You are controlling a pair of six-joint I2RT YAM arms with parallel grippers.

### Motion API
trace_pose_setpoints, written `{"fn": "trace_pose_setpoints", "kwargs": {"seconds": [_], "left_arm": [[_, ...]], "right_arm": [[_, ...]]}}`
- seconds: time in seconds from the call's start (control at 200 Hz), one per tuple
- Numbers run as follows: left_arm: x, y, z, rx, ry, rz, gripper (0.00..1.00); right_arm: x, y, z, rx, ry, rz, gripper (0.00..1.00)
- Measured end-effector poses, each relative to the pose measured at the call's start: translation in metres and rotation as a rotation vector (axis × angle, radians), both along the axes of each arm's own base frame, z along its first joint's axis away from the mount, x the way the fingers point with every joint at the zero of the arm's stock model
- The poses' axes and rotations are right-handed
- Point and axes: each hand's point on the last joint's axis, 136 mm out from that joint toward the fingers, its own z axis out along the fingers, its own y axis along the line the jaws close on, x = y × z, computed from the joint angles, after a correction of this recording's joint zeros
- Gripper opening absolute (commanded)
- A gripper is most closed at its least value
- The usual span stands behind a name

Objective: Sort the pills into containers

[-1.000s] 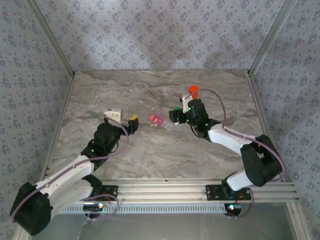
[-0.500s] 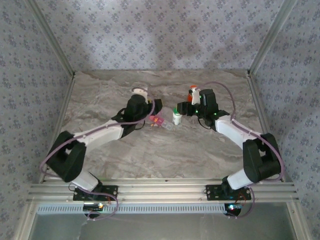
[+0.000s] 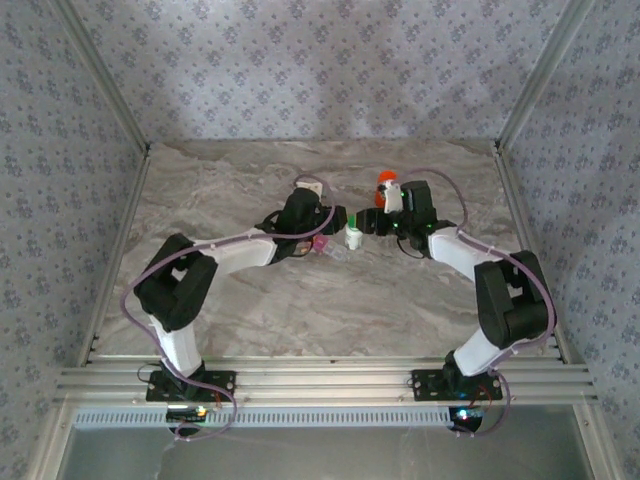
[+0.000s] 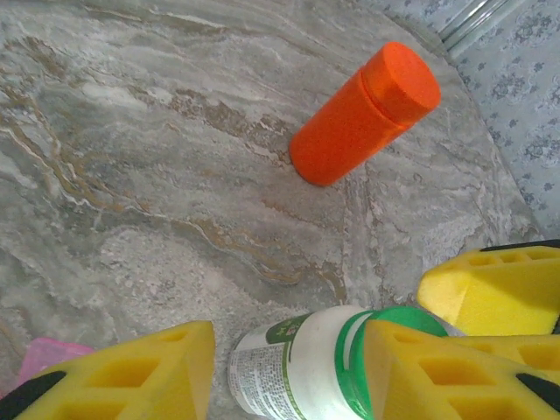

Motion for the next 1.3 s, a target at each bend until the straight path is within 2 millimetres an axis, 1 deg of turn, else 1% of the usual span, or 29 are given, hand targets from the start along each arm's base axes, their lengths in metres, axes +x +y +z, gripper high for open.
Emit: {"fn": "trace_pose_setpoints", "kwargs": {"seconds": [0.07, 0.235, 0.305, 0.355, 0.44, 0.525, 0.685, 0.785, 0.85, 1.02, 1.09, 1.304], "left_arm": [[-0.001, -0.004, -0.001, -0.011, 0.011, -0.015, 0.48], [-0.007, -0.017, -0.007, -0.025, 0.033, -0.046, 0.48], [-0.008, -0.018, -0.008, -0.031, 0.039, -0.045, 0.47], [-0.008, -0.02, -0.01, -0.037, 0.045, -0.045, 0.46], [-0.008, -0.023, -0.01, -0.053, 0.046, -0.042, 0.44], [-0.007, -0.024, -0.012, -0.071, 0.052, -0.04, 0.42], [-0.009, -0.027, -0.014, -0.095, 0.066, -0.039, 0.4], [-0.011, -0.029, -0.015, -0.109, 0.067, -0.038, 0.36], [-0.012, -0.03, -0.016, -0.123, 0.068, -0.034, 0.34], [-0.012, -0.037, -0.017, -0.184, 0.063, -0.022, 0.23], [-0.011, -0.039, -0.018, -0.209, 0.055, -0.01, 0.2], [-0.004, -0.044, -0.016, -0.254, 0.039, 0.008, 0.18]], "right_arm": [[0.0, 0.001, -0.003, 0.006, 0.006, 0.004, 0.5], [0.001, 0.003, -0.005, 0.017, 0.002, 0.01, 0.49], [0.0, 0.002, -0.006, 0.023, 0.002, 0.011, 0.49], [0.001, 0.002, -0.005, 0.025, -0.001, 0.009, 0.45], [0.001, 0.002, -0.005, 0.035, 0.001, 0.008, 0.43], [0.001, 0.002, -0.005, 0.044, -0.004, 0.005, 0.38], [-0.001, 0.004, -0.006, 0.068, -0.014, 0.0, 0.35], [-0.001, 0.004, -0.008, 0.084, -0.028, -0.008, 0.34], [-0.003, 0.005, -0.009, 0.099, -0.035, -0.013, 0.29], [-0.003, 0.005, -0.009, 0.141, -0.06, -0.047, 0.24], [-0.001, 0.003, -0.009, 0.148, -0.074, -0.068, 0.23], [0.005, 0.0, -0.007, 0.166, -0.099, -0.113, 0.23]]}}
